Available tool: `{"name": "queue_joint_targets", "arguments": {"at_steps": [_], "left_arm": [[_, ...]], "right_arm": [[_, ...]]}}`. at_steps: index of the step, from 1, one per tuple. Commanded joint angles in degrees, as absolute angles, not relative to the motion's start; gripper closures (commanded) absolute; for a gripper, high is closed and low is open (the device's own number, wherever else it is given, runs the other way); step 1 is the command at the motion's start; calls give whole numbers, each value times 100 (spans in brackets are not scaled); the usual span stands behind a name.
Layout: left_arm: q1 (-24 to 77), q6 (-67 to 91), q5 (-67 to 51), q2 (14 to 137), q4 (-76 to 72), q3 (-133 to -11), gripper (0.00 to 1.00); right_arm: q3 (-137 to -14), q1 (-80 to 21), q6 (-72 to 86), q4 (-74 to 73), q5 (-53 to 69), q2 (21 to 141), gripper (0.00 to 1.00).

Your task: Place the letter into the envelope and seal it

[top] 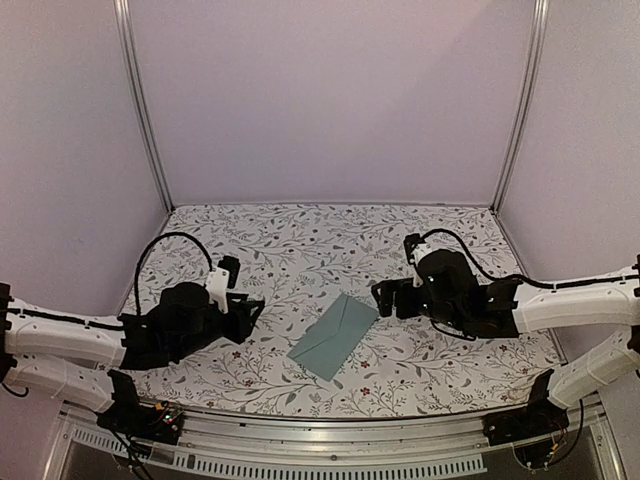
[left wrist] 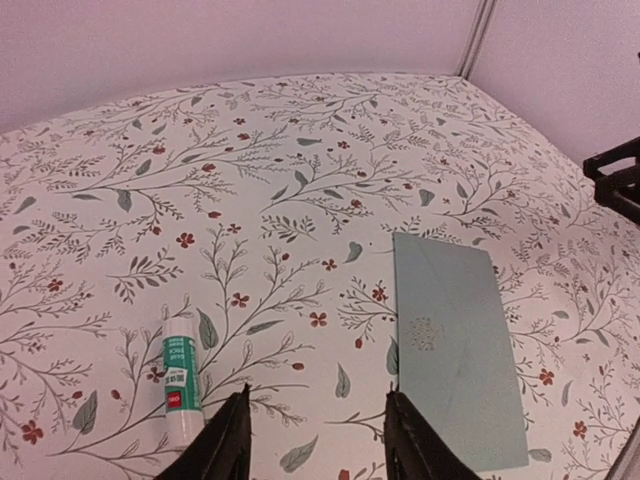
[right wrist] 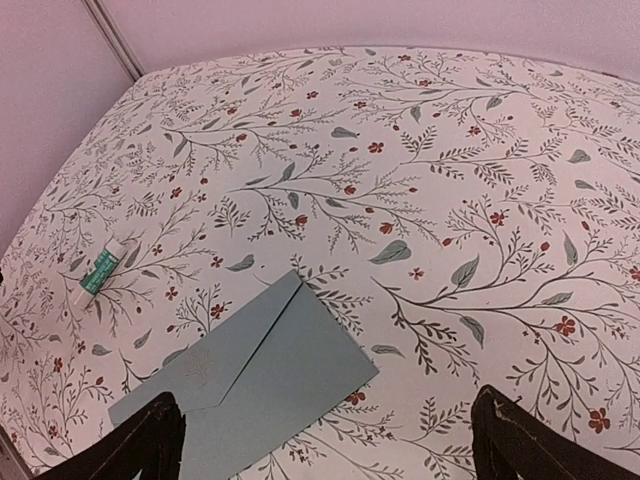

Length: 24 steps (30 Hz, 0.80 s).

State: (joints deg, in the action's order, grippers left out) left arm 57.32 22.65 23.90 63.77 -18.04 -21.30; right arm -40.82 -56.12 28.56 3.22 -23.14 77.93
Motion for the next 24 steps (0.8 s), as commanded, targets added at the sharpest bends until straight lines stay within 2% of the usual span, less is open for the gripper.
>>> {"name": "queue_joint_targets", "arguments": {"at_steps": [1,7,10,12,20,24], "left_arm": [[5586,2389,2643,5987,-1562,-1912,50],[5498,2529,3041,5436,-1376,-1679,33],[5470,2593,3273,5079,-1309,-1505,17],[5451,2659,3440,4857,-1236,-1427,2],[5399,2957,4011,3891,-805,-1165,0],[5400,3068,4225,3354,-625,-1009,0]], "right_arm": [[-3793,-5423,2638,171,-2691,7333,1],[-3158,-5116,2698,132,-2958,6574,1],[-2886,-4752,2851,35,-2801,6157,1],[-2721,-4491,2930,10,-2619,5907,1],[-2051,-3633,3061,384,-1498,4806,1],[-1890,-3585,3055,325,-1619,4419,1]]}}
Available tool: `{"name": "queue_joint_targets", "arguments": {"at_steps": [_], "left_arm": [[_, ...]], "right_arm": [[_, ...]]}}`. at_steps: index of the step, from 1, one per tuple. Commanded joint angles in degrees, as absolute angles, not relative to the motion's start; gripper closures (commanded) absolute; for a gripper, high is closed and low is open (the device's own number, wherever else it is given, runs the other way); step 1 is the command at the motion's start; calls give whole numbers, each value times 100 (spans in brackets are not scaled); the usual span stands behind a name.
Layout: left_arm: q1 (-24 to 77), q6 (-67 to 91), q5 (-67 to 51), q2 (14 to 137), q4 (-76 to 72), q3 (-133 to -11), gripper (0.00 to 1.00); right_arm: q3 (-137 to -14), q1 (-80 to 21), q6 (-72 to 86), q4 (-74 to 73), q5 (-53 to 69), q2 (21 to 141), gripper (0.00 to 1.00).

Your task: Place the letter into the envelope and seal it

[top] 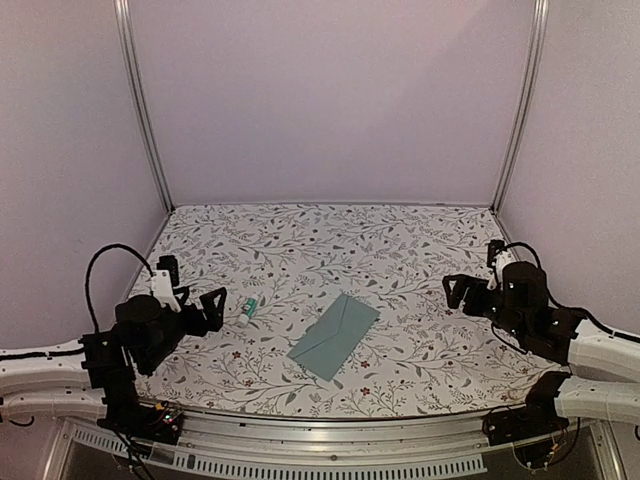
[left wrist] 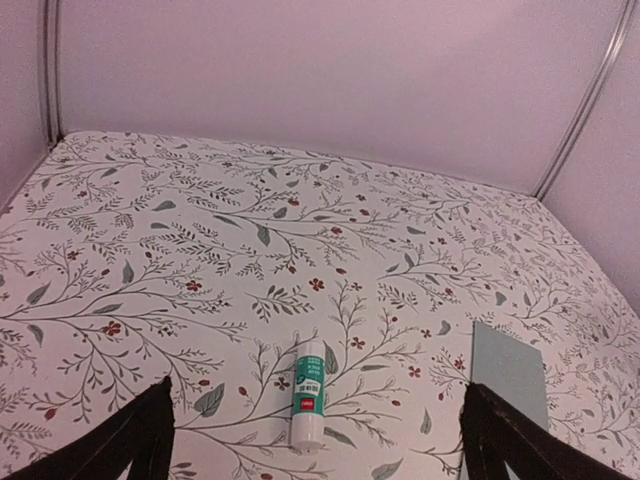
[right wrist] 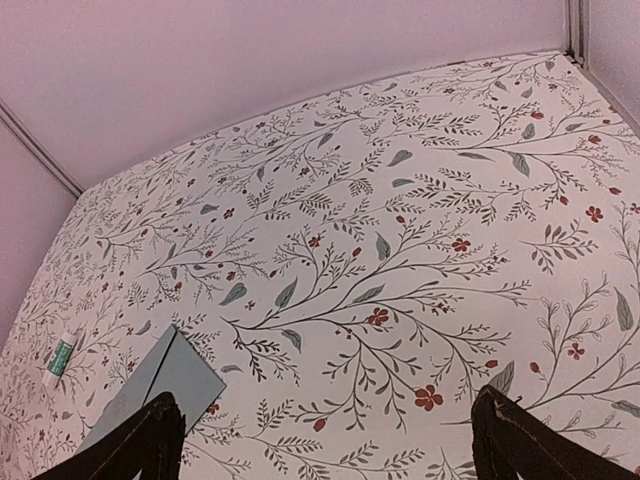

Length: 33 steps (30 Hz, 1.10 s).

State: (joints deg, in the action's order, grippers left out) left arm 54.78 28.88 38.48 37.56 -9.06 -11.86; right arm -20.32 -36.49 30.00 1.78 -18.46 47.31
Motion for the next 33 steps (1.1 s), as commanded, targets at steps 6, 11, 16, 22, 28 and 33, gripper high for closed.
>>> {"name": "queue_joint_targets", "arguments": {"at_steps": [6,11,16,22,28,33], "left_arm": [[5397,3040,4237,2850,-625,-837,0],[5395,3039,4219,2890,-639,-843,0],[5393,3010,4194,3107,-692,-895,0],[5388,2980,4214,3329,-771,-948,0],[5391,2952,4134,3459,-795,-984,0],[5388,2905,4105,3539,-852,-993,0]], "right_arm": [[-1767,-3584,2945,161,-1779,4025,1],[-1655,-3585,2851,123,-1831,3716,1],[-1617,-3585,2749,71,-1820,3616,1],[-1493,-3584,2539,255,-1705,3586,1],[-1501,-3586,2392,268,-1509,3589,1],[-1477,-3586,2319,372,-1405,3679,1]]}}
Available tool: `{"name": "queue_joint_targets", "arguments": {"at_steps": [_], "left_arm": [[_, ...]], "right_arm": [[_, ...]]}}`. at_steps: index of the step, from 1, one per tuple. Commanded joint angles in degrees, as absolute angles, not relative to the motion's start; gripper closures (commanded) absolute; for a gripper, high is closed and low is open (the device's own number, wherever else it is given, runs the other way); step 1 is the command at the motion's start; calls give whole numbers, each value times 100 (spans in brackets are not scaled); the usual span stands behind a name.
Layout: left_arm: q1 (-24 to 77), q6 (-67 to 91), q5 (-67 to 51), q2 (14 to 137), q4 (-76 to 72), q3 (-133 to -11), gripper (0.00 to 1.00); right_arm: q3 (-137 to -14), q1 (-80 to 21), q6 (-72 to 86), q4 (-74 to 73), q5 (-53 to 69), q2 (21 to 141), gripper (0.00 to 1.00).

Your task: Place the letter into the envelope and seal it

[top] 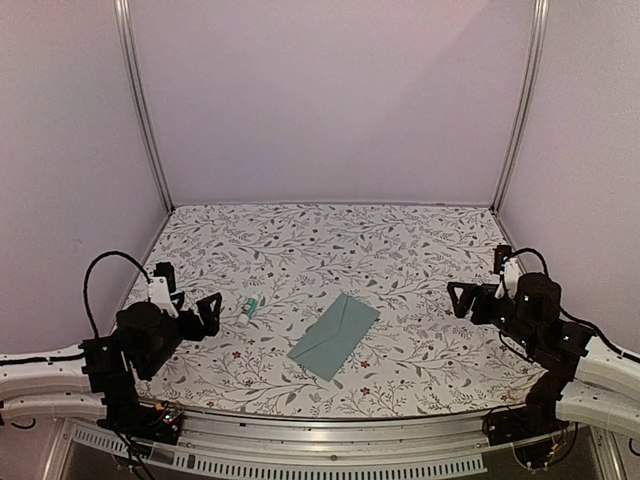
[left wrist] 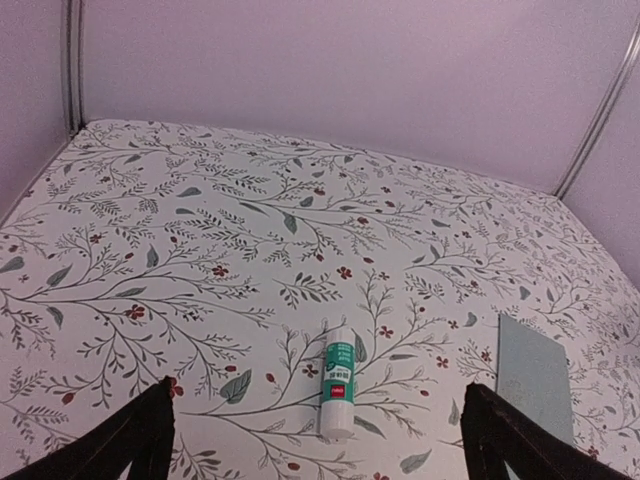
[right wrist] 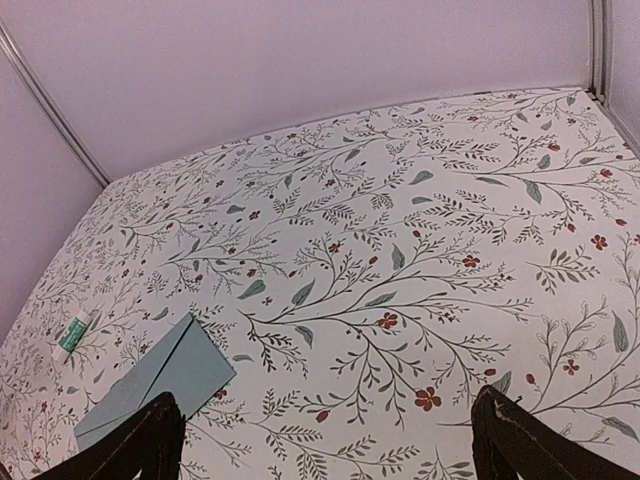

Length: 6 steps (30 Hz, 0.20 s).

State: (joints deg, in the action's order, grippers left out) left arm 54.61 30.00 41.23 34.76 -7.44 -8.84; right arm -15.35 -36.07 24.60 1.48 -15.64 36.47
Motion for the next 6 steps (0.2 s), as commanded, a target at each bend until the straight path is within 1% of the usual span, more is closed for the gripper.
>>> {"name": "queue_joint_targets", "arguments": {"at_steps": [1,6], "left_arm": [[5393,2908,4104,3556,-853,-1001,0],[5390,2897,4096,3593,-861,-1011,0]], "right_arm": [[-1466,-3588,2294,418,-1357,3702,1],[-1512,-3586,2257,411,-1363,3875,1]]}}
